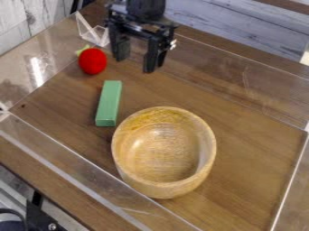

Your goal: Move the red object to the right side of the table

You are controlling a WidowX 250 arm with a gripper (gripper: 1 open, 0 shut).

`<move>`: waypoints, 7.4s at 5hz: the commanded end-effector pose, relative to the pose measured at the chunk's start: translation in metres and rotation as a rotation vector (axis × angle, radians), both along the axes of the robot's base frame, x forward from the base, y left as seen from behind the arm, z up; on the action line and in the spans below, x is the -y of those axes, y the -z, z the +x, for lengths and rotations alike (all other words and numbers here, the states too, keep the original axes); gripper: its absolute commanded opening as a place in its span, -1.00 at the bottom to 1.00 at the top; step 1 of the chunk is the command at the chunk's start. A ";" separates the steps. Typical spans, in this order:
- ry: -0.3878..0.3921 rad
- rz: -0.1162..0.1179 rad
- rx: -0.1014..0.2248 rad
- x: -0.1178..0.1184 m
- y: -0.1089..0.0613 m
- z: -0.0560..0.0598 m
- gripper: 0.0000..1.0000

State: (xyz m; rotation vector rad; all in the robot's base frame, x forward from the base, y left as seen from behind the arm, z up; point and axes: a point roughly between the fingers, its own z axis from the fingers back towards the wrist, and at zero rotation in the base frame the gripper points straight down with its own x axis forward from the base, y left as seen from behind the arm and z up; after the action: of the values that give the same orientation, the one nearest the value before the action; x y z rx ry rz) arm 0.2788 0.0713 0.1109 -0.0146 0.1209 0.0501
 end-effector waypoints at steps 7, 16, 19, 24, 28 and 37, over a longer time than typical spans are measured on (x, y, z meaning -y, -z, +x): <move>0.060 0.044 0.241 -0.090 -0.002 0.022 1.00; -0.020 0.002 0.286 -0.145 0.020 0.055 1.00; 0.096 -0.030 0.205 -0.111 0.061 0.061 1.00; 0.317 0.041 0.226 -0.036 0.005 0.082 -1.00; 0.376 0.051 0.238 0.127 -0.019 0.091 -1.00; 0.282 0.050 0.264 0.182 0.054 0.080 -1.00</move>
State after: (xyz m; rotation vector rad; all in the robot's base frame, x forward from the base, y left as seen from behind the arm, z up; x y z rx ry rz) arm 0.3520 -0.1110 0.0326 0.0600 -0.0749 -0.2407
